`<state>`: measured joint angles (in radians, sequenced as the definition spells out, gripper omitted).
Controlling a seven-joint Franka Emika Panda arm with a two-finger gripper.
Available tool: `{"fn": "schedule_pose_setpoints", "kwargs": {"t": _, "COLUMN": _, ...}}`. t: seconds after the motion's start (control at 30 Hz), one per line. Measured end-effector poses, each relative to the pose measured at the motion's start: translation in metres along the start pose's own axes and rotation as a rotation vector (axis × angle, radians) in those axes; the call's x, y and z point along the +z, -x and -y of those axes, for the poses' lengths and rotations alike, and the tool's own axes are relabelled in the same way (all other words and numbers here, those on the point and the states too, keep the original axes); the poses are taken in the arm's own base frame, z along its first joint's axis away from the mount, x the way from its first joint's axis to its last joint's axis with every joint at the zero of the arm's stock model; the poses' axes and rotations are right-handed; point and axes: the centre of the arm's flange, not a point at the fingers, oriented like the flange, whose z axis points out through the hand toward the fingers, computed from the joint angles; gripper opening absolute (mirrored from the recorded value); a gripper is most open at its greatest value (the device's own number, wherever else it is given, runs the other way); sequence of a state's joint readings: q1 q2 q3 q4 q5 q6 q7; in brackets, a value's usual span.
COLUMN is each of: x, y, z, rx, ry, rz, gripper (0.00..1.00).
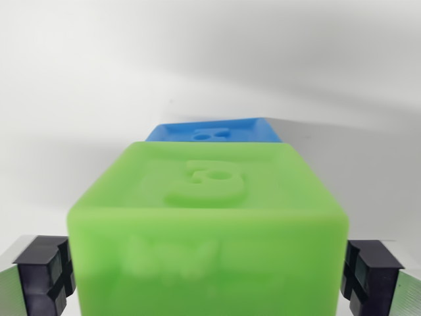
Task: Stack cube
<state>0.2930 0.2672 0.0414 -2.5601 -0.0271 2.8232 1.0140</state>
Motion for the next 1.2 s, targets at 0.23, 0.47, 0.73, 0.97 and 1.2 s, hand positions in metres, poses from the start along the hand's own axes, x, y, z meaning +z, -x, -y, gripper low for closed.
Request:
{"fn": "schedule_pose_setpoints", "kwargs": {"t": 0.23, "x": -0.001, "y": 0.0, "z": 0.0, "rx": 0.0, "ry": 0.0, "rz": 0.0, "gripper": 1.0}}
{"fn": "schedule_pose_setpoints", "kwargs": {"t": 0.47, "x": -0.011, "y": -0.001, "z": 0.0, "rx": 0.0, "ry": -0.002, "rz": -0.003, "gripper": 1.0}}
{"fn": "schedule_pose_setpoints", "kwargs": {"t": 0.73, "x": -0.03, "y": -0.001, "z": 0.001, "rx": 0.0, "ry": -0.002, "rz": -0.004, "gripper": 1.0}}
{"fn": "schedule_pose_setpoints", "kwargs": {"t": 0.97, "x": -0.052, "y": -0.001, "z": 0.001, "rx": 0.001, "ry": -0.003, "rz": -0.005, "gripper": 1.0}}
{"fn": "schedule_pose_setpoints", "kwargs": {"t": 1.2, "x": -0.079, "y": -0.001, "z": 0.0, "rx": 0.001, "ry": -0.004, "rz": -0.006, "gripper": 1.0}}
